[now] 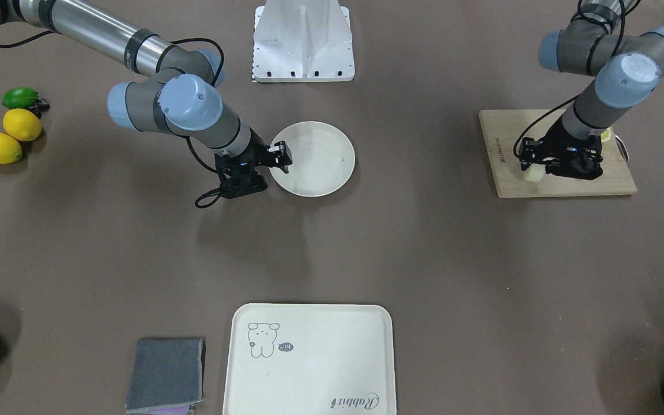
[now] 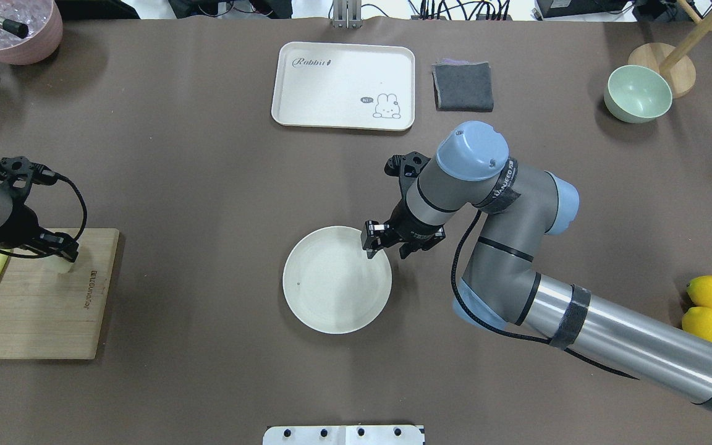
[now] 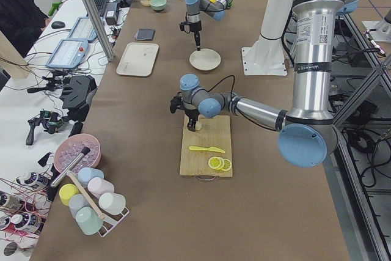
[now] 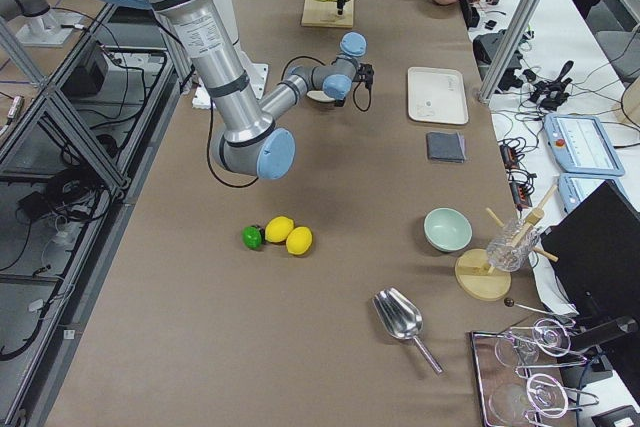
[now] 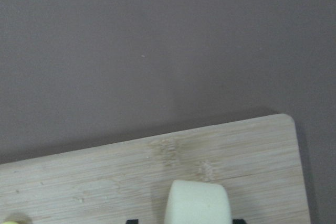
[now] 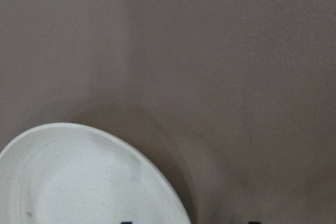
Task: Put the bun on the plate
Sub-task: 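Retract the right gripper from the plate while the left gripper grasps the bun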
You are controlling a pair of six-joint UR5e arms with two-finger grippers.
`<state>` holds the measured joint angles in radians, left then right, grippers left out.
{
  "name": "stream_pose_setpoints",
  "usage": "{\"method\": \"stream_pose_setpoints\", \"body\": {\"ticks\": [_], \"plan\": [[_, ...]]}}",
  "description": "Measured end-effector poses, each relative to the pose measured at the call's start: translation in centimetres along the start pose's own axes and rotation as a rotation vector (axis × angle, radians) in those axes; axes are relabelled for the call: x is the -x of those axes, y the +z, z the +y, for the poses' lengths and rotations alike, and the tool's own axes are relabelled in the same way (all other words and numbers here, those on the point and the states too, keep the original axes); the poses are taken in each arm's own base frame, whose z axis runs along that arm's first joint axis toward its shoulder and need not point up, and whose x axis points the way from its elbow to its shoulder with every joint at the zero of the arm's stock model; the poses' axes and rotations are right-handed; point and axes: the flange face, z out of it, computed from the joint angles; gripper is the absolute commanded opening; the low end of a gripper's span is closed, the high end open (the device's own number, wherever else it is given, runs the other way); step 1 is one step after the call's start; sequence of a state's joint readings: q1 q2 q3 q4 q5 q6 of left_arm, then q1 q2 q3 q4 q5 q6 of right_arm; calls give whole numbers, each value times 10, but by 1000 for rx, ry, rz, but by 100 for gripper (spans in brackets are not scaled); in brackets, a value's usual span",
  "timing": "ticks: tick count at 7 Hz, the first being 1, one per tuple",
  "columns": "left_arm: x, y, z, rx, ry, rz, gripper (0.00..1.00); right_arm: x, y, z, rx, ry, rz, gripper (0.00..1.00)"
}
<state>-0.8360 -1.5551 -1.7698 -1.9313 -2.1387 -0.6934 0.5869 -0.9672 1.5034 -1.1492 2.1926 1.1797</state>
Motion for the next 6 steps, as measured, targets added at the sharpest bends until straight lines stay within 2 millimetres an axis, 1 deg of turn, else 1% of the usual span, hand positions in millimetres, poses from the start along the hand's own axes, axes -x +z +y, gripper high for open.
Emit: {"method": "stream_pose_setpoints", "body": {"ticks": [1,2,3,4,5,6], "plan": [[-2,-1,-1,-2,2,4,29,-5,-14,-11,-20,13,-2,100],[-5,-5,-2,-6,6,13,30,-15,-31,-26,-36,30,-3,100],[-14,-17,-4,-23,16,32,30,-31,-54,-44,-43,58,-7,100],[-34,-41,-8,-63,36,63,30,-58,-83,-65,-48,89,-9,100],[-56,-62,-17,-98,47,93,30,-94,-111,-82,-59,101,-5,100],[-92,-82,-38,-123,22,120,31,-139,-138,-95,-71,90,3,100]]}}
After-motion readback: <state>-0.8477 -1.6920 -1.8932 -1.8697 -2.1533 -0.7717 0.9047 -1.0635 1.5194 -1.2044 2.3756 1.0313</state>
